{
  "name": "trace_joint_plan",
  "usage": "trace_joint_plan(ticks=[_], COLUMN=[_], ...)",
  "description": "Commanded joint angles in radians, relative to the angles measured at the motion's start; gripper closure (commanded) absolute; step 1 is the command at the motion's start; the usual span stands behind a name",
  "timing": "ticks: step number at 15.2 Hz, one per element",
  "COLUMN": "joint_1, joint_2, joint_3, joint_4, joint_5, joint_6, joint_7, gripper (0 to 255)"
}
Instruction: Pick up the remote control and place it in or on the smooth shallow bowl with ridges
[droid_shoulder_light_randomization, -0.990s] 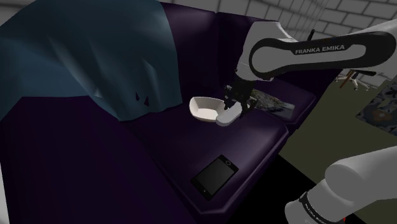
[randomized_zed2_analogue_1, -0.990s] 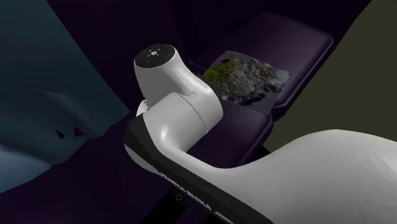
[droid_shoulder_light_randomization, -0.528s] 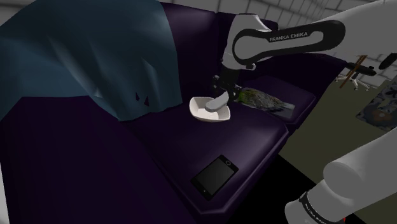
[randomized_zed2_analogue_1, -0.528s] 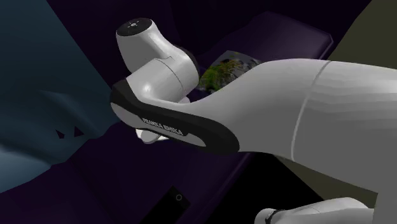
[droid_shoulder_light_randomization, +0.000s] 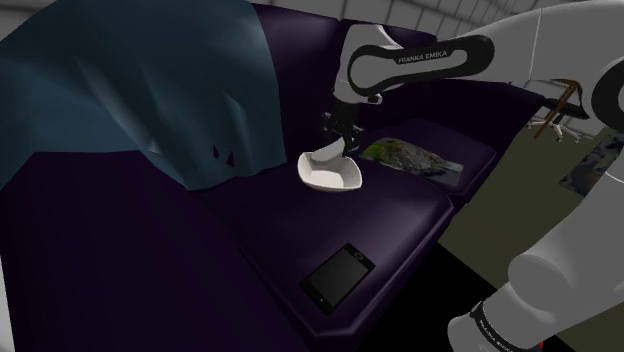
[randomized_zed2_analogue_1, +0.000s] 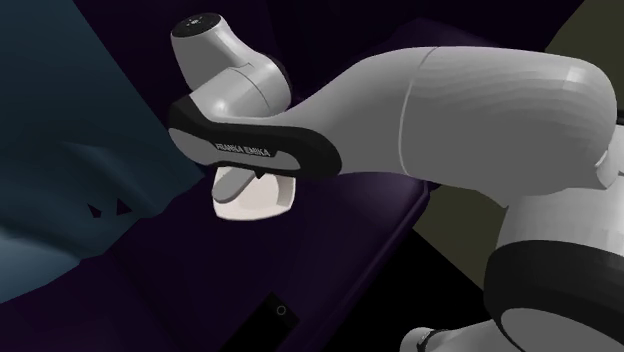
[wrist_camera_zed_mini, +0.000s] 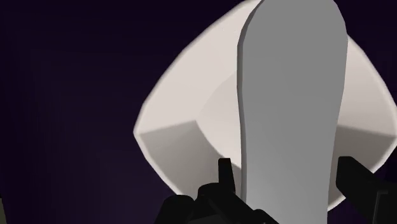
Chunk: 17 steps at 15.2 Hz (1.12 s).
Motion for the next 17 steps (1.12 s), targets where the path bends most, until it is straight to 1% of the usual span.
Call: trace_joint_plan(ticks=[1, 11, 17], joint_1=[0.002, 0.010, 0.010], joint_2=[0.011, 0.063, 0.063], joint_3=[-0.001, -0.010, -0.010], joint_4=[-0.011, -0.088, -0.088], joint_5=[-0.007, -0.046, -0.046], joint_6=[0.021, 0.140, 0.140], joint_7=[0.005, 0.032, 0.032], gripper=[255, 255, 255])
